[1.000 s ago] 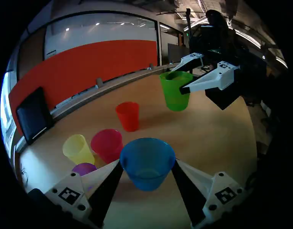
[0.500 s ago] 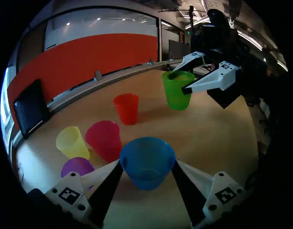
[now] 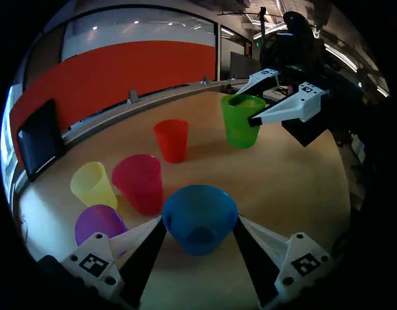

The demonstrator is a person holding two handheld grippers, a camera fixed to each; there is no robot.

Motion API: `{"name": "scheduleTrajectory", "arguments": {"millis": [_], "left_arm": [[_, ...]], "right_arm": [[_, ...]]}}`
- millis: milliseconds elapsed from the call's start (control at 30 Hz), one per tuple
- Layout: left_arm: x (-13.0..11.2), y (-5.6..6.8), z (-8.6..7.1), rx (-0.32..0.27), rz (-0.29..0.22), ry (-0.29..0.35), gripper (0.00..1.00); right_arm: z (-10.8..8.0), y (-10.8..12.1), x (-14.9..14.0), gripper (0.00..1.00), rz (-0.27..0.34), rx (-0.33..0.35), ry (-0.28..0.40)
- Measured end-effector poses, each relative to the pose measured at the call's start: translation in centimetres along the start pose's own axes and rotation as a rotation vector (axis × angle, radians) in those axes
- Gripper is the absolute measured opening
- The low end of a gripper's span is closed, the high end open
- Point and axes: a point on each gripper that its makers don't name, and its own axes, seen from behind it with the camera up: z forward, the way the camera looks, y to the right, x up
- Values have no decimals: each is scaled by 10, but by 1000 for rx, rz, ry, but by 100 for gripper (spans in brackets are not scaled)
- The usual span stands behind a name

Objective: Pour water

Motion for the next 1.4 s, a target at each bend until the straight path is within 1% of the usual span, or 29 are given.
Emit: {"name": "scheduleTrajectory", "arguments": {"millis": [300,400,500,600,700,900,1133,1400], "left_arm": [[-8,0,1,11,14,-18,87],[-12,0,1,17,18,-31,89],[-13,0,0,19,15,-34,93],[-15,2,-3,16,-2,-34,94],[-19,2,-7,18,-14,-37,94],[-27,1,-17,36,-10,-46,94],[-30,5,-32,39,-10,-38,94],[-32,3,-41,54,-9,-36,94]], "right_arm": [[1,-2,-5,92,-1,3,-8],[2,-4,-7,92,1,5,-11],[3,-5,-10,92,2,6,-16],[4,-7,-16,92,2,8,-26],[5,-9,-23,91,4,10,-39],[11,-16,-36,92,16,20,-62],[19,-22,-52,92,13,30,-94],[23,-26,-57,92,7,29,-109]]}}
